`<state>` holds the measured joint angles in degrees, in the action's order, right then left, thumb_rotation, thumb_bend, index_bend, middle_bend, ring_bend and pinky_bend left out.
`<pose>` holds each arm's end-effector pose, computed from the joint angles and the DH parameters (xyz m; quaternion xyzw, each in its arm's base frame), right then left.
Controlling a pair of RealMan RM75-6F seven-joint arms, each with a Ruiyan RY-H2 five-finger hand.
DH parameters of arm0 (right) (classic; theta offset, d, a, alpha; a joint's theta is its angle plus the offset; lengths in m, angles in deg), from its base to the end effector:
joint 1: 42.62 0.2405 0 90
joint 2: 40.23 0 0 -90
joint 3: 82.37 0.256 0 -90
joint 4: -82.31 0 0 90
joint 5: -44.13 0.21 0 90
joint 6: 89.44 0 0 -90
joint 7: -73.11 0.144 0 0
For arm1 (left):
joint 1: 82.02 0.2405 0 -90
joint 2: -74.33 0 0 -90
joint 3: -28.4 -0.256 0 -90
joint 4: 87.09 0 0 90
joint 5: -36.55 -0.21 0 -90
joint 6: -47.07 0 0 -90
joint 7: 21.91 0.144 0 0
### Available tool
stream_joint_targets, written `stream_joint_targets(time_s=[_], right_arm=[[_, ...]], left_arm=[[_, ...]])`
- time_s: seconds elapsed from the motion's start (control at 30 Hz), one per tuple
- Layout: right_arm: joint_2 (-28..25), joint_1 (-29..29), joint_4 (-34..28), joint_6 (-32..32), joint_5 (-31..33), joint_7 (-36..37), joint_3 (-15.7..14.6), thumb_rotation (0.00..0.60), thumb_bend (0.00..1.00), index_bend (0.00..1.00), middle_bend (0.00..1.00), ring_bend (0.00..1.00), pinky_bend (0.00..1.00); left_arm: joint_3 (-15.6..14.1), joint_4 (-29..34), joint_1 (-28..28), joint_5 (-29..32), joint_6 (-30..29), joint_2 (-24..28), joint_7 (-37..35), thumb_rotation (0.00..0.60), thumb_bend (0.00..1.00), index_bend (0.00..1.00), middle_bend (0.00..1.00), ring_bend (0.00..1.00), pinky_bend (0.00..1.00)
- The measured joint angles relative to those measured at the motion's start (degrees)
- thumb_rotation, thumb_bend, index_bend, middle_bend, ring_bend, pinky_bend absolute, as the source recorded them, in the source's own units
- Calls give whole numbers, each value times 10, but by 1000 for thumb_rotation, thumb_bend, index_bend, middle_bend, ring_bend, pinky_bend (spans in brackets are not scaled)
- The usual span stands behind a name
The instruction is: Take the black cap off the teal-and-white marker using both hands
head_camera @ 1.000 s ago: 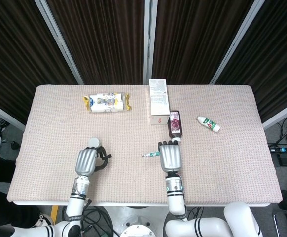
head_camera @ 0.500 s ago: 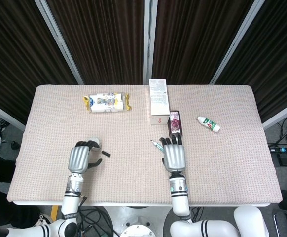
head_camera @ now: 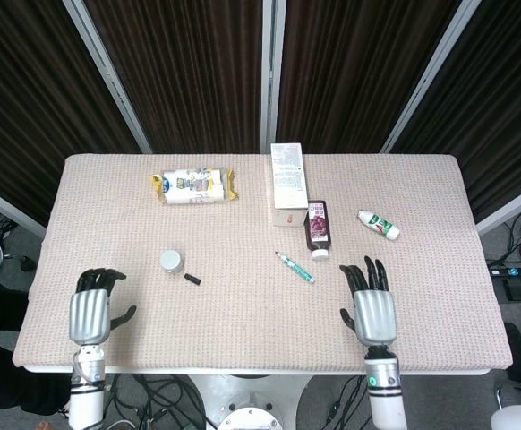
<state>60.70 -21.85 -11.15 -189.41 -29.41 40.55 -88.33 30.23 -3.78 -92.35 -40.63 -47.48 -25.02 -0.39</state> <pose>-0.1850 -0.1941 -0.0102 0.5931 -0.3842 0.4216 0.5682 -0.2453 0.1932 0.0036 -0.5341 -0.4062 -0.4172 0.6130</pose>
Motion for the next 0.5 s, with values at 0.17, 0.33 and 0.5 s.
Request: stream_joint_targets(time_s=[0.17, 0.33, 0.5], right_arm=[[-23, -58, 17, -30, -49, 38, -45, 600, 36, 59, 96, 0, 0], [-34, -100, 40, -30, -62, 79, -56, 600, 35, 55, 96, 0, 0], [-44, -116, 34, -2, -54, 86, -44, 600, 35, 55, 95, 0, 0]], left_arm=[[-26, -3, 27, -27, -20, 22, 10, 600, 92, 294, 237, 155, 125], [-49, -4, 54, -42, -31, 36, 16, 600, 92, 286, 237, 154, 125], [-54, -18, 73, -50, -36, 34, 15, 600, 90, 281, 237, 155, 125]])
